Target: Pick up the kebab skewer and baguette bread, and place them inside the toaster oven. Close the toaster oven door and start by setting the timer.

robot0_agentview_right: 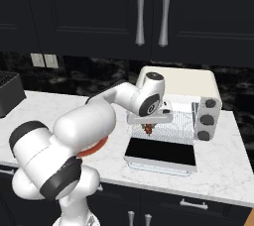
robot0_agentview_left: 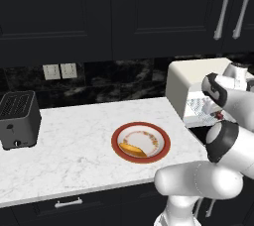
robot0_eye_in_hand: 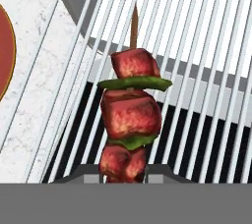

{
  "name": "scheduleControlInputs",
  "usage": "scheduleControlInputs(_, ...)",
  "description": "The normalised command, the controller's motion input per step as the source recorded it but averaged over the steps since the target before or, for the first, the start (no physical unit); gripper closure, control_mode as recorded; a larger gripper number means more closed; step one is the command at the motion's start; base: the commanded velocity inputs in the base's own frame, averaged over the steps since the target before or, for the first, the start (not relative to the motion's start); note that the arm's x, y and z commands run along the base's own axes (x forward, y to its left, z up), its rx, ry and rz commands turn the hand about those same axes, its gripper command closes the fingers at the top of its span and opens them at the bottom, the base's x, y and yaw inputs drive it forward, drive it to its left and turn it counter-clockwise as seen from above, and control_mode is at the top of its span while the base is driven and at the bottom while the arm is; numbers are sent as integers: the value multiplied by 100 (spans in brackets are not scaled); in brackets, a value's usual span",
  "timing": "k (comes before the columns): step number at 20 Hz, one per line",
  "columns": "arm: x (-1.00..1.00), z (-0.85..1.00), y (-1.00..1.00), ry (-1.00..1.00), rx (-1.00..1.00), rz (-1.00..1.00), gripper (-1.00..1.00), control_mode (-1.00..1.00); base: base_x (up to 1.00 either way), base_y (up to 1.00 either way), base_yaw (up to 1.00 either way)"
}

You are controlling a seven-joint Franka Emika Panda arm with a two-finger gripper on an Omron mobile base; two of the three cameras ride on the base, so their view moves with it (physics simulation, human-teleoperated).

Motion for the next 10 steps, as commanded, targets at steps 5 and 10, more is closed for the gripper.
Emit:
scheduleControlInputs(5, 17, -7, 0, 0, 0, -1, 100, -100, 0, 0, 0)
scheduleControlInputs(10, -1, -16, 0, 0, 0, 0, 100, -100, 0, 0, 0)
